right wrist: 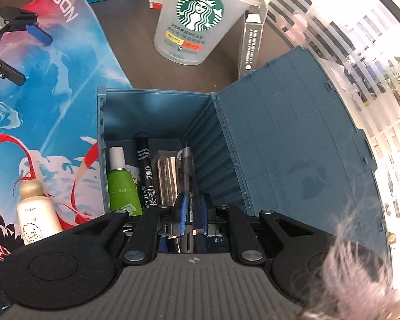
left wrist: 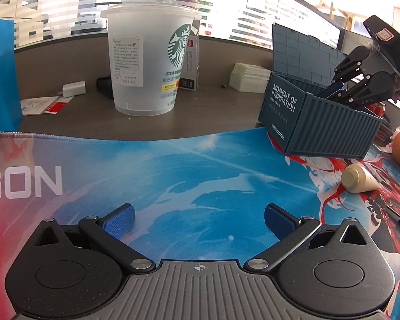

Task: Organize rigid objects
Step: 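Carry the black pen into the teal box and open the right tool, then return the right tool to the pad and grasp the thin black pen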

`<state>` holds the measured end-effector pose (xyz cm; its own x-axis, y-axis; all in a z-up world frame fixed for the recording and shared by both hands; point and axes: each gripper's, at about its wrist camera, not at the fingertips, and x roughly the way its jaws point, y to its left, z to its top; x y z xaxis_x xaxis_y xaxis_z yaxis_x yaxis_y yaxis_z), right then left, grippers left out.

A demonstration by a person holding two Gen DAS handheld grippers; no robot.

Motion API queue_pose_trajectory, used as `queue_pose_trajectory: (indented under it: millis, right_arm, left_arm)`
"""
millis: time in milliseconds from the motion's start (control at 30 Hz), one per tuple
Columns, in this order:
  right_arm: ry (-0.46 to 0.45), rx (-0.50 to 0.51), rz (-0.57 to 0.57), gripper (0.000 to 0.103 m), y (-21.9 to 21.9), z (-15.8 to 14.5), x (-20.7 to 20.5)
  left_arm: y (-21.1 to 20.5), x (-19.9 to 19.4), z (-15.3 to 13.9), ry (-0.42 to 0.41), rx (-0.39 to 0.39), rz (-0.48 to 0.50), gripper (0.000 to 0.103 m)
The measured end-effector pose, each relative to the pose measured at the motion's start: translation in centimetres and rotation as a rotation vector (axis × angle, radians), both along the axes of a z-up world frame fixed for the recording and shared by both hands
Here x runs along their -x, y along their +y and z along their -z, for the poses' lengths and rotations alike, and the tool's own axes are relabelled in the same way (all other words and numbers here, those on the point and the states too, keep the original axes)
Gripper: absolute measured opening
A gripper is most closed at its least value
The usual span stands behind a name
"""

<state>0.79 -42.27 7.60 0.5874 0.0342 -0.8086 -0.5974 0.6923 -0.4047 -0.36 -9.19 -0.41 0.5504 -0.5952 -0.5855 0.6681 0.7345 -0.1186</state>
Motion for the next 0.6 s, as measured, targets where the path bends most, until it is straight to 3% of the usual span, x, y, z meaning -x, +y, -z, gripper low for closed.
queue_pose_trajectory:
  millis: [300, 467, 600]
  right_arm:
    - [-0.116, -0.052, 0.032, 0.011, 0.4, -2.5, 2.8]
    - [-0.268, -0.2, 0.043, 0.032, 1.3, -4.8, 8.1]
    - [-0.339, -0.332, 0.072, 0.033, 1.8, -4.8, 13.3]
  left_arm:
    - [-0.3, 0.2, 0.0, -0.012, -0.026, 0.0, 0.103]
    - [-0.5, 0.2, 0.1, -0.021, -0.046, 0.0, 0.103]
    - [-0.5, 0.3, 0.1, -0.025, -0.055, -0.001, 0.103]
